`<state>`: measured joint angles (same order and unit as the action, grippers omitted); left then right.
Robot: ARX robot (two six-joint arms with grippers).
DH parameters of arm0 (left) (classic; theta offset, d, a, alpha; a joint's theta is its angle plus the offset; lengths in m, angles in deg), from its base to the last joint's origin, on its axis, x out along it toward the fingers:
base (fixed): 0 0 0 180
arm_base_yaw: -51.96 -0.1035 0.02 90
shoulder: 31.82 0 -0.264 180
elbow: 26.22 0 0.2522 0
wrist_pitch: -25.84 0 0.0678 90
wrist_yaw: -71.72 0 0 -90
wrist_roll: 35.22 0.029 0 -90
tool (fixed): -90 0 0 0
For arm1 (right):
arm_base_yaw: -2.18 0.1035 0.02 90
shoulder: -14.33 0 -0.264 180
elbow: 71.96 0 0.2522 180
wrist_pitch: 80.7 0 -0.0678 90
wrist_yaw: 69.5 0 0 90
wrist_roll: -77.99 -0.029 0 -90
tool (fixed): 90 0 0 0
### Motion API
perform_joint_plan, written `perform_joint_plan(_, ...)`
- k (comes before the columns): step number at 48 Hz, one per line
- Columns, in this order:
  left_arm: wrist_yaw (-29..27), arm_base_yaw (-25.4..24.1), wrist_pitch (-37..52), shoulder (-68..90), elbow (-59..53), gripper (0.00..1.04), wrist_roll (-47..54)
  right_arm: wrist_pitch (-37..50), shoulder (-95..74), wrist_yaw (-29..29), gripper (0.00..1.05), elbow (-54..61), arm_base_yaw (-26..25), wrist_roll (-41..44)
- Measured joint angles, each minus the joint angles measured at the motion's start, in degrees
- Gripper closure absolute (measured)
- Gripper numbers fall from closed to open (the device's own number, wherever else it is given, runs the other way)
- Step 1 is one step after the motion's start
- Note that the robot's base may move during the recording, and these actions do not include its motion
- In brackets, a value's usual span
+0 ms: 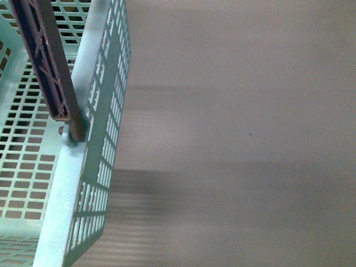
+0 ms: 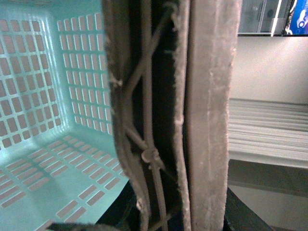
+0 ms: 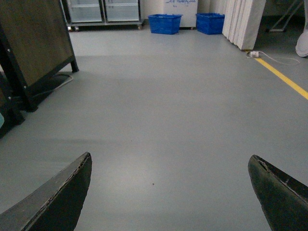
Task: Pick mango and avocado into basket
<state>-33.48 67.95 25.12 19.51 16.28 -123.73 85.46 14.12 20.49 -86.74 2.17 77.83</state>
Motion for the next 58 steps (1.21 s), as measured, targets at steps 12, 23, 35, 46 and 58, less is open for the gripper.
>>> perform_joint_plan(12, -0.04, 0.04, -0.13, 0.04, 0.00, 0.88, -0.26, 0.00, 0.00, 0.00, 0.09, 0.00, 0.00, 0.00)
perform_joint_plan(23, -0.04, 0.04, -0.33, 0.04, -0.07, 0.88, -0.31, -0.02, 0.00, 0.00, 0.09, 0.02, 0.00, 0.00)
perform_joint_plan(35, -0.04, 0.04, -0.33, 0.07, -0.17, 0.88, -0.31, 0.00, 0.00, 0.00, 0.09, 0.00, 0.00, 0.00)
perform_joint_plan(46, -0.02, 0.04, -0.31, 0.07, -0.17, 0.88, -0.31, 0.00, 0.00, 0.02, 0.09, 0.02, 0.00, 0.00)
perform_joint_plan(58, -0.02, 0.07, -0.31, 0.07, -0.17, 0.88, -0.33, 0.00, 0.00, 0.02, 0.09, 0.00, 0.00, 0.02)
